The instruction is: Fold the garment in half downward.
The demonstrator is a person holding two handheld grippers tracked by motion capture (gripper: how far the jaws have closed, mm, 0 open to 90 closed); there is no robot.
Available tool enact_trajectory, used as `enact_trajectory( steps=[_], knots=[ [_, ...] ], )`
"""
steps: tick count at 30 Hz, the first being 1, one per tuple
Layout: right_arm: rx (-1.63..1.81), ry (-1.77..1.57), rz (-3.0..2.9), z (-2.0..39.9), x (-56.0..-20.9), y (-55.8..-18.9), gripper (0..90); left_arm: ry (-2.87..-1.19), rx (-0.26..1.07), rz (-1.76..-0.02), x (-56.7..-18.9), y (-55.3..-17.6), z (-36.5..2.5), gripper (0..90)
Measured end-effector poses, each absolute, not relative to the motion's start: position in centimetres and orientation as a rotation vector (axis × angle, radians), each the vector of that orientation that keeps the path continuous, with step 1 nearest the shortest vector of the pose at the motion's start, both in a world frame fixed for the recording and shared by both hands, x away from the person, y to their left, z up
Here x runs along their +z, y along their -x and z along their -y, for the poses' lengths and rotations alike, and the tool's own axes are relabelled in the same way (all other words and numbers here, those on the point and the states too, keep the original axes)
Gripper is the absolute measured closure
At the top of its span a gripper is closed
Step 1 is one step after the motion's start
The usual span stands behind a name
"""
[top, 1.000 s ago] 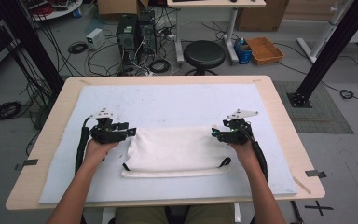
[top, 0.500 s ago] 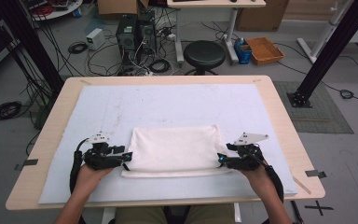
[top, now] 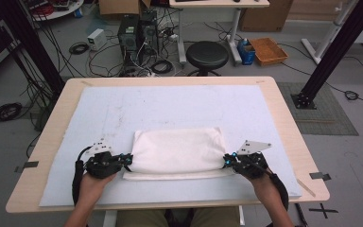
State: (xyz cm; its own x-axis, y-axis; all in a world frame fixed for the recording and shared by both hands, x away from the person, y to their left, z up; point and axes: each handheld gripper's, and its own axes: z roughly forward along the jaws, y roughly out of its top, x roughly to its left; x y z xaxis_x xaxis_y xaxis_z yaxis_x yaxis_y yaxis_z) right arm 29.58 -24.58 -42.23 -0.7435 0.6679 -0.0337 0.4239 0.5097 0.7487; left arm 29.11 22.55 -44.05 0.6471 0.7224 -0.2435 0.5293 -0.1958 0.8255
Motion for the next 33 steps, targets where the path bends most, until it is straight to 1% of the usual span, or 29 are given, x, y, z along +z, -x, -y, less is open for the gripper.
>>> enact_trajectory(
  steps=[6, 8, 14, 21, 22, 24, 25, 27, 28, 29, 31, 33],
  knots=[
    [1.146, -0.872, -2.452, 25.6, -41.0, -29.3, 86.3, -1.827, 0.192, -0.938, -43.5, -27.6, -23.2, 85.7],
    [1.180, -0.864, -2.470, 26.0, -40.6, -29.2, 86.6, -1.847, 0.180, -0.919, -43.6, -27.1, -23.4, 85.7],
    [1.143, -0.827, -2.602, 27.0, -41.9, -28.9, 86.7, -1.894, 0.142, -0.921, -44.0, -26.4, -23.7, 85.7],
    [1.078, -0.822, -2.662, 26.9, -42.9, -29.2, 85.4, -1.936, 0.111, -0.927, -44.4, -26.4, -23.3, 84.9],
    [1.085, -0.834, -2.657, 27.0, -42.9, -29.2, 82.6, -1.928, 0.121, -0.926, -44.3, -26.4, -23.3, 82.4],
    [1.134, -0.854, -2.641, 27.3, -42.7, -29.3, 73.6, -1.909, 0.151, -0.929, -44.1, -26.5, -23.4, 70.1],
    [1.171, -0.865, -2.611, 27.5, -42.6, -29.3, 64.6, -1.889, 0.177, -0.942, -44.0, -26.5, -23.4, 62.4],
    [1.233, -0.897, -2.548, 27.8, -42.2, -29.4, 55.8, -1.853, 0.236, -0.949, -43.6, -26.6, -23.5, 49.5],
    [1.261, -0.896, -2.509, 27.9, -42.0, -29.4, 47.3, -1.831, 0.256, -0.948, -43.5, -26.6, -23.7, 45.6],
    [1.268, -0.912, -2.462, 27.9, -41.9, -29.4, 40.9, -1.812, 0.283, -0.950, -43.3, -26.6, -23.7, 42.6],
    [1.270, -0.926, -2.407, 27.9, -41.6, -29.5, 36.8, -1.791, 0.324, -0.956, -43.0, -26.8, -23.9, 37.8],
    [1.229, -0.922, -2.355, 27.8, -41.3, -29.8, 29.9, -1.778, 0.360, -0.959, -42.6, -27.3, -24.1, 32.8]
  ],
)
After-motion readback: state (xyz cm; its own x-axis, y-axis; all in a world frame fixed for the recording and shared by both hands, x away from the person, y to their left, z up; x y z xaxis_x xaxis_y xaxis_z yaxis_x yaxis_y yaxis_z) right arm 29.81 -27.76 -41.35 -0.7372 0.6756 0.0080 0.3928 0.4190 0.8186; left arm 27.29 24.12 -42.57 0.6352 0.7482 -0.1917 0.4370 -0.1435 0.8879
